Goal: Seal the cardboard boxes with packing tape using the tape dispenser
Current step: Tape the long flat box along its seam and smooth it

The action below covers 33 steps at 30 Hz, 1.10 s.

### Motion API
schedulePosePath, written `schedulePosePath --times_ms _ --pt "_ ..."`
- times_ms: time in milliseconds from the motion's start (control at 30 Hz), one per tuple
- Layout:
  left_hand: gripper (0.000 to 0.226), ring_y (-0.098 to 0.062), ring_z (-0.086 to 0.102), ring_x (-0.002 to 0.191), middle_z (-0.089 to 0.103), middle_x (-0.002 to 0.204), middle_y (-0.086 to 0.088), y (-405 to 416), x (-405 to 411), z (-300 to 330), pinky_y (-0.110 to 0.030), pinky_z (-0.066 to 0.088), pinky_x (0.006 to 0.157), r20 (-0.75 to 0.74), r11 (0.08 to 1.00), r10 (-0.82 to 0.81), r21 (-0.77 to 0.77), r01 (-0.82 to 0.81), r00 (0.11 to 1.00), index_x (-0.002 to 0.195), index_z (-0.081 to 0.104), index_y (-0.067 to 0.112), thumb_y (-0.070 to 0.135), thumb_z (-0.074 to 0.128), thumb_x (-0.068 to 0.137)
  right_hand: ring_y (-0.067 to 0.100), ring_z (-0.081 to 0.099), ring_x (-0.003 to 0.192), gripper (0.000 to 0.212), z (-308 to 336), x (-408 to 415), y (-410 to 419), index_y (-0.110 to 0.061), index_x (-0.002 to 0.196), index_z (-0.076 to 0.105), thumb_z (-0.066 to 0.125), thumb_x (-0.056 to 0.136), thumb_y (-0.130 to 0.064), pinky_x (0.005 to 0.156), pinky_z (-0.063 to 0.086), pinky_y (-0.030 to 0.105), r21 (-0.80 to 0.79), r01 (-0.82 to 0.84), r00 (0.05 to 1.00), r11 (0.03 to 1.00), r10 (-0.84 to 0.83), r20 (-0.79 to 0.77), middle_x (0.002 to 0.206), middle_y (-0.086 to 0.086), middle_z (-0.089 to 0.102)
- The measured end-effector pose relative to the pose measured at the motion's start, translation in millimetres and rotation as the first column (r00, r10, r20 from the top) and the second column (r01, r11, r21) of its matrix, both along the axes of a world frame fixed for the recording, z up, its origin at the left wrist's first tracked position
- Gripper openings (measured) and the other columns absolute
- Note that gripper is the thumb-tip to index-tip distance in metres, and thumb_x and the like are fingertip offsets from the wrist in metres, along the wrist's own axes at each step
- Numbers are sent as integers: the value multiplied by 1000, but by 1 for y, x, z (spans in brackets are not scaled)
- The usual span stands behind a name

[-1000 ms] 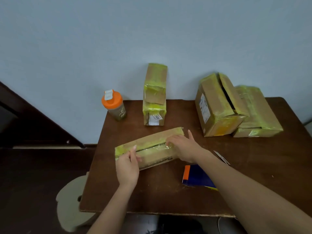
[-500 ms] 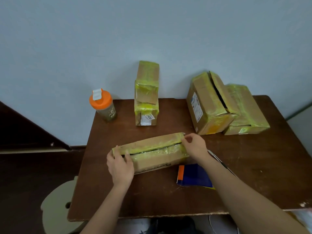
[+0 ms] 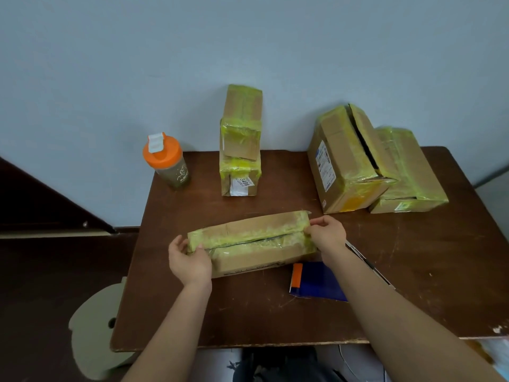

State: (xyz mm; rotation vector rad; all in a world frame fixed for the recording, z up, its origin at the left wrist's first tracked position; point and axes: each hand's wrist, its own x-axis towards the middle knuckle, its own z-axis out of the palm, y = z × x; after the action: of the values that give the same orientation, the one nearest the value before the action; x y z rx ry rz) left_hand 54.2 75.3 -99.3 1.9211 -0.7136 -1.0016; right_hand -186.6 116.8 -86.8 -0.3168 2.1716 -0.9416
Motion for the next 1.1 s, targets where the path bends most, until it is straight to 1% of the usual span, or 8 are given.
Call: schedulePosePath --times_ms 133,267,433,533,700,900,967,1100 --pt "39 -19 57 118 62 125 -1 -2 -1 -7 -35 45 104 -8 997 70 29 -70 998 123 64 13 -3 64 87 10 53 69 17 -1 -2 -2 -12 84 69 62 87 3 56 45 26 -14 98 992 995 -96 80 79 -1 63" --pt "36 -21 57 116 63 126 -2 -5 0 -5 -31 45 102 -7 991 122 60 -122 992 119 68 13 -4 63 87 18 60 74 16 0 -2 -8 -10 79 71 61 87 -2 74 57 38 38 89 996 995 -89 0 86 6 69" --pt "36 -28 54 122 57 132 -10 -7 1 3 -27 40 101 121 997 -38 75 29 992 126 62 5 -5 53 92 27 65 80 18 17 -5 -10 -15 78 67 53 90 -14 67 53 35 172 -249 933 953 284 -223 95 8 67" --pt "39 -36 42 123 40 136 -18 -6 4 11 -39 39 104 323 983 -167 124 133 932 131 57 6 0 55 92 27 63 89 15 35 -8 -4 -15 96 67 55 88 -15 76 54 37 396 -454 753 798 581 -308 99 5 64" --pt "56 -36 34 118 30 134 -17 3 -5 27 -43 34 102 485 975 -223 118 189 846 136 48 10 -3 61 83 26 61 96 12 67 -2 19 -13 101 56 55 89 -12 70 42 34 529 -561 536 637 766 -355 96 2 53" --pt "19 -24 57 90 55 101 -5 30 -32 35 -33 46 89 487 809 -452 -130 574 747 101 70 9 -1 65 85 34 44 128 81 71 8 42 -16 135 48 78 72 -58 100 42 47 776 -630 139 -34 978 156 133 7 53" --pt "3 -13 62 75 66 79 6 43 -42 38 -27 48 76 395 722 -592 -129 680 703 81 75 12 9 74 82 38 34 135 96 58 8 49 -22 147 34 80 70 -57 106 35 54 789 -605 78 -105 979 190 143 9 45" --pt "39 -12 54 52 60 54 1 62 -52 28 -24 49 70 233 633 -753 5 774 615 52 63 10 34 76 80 39 31 137 105 43 6 62 -31 152 17 80 71 -55 106 35 57 792 -607 33 -72 993 116 148 12 35"
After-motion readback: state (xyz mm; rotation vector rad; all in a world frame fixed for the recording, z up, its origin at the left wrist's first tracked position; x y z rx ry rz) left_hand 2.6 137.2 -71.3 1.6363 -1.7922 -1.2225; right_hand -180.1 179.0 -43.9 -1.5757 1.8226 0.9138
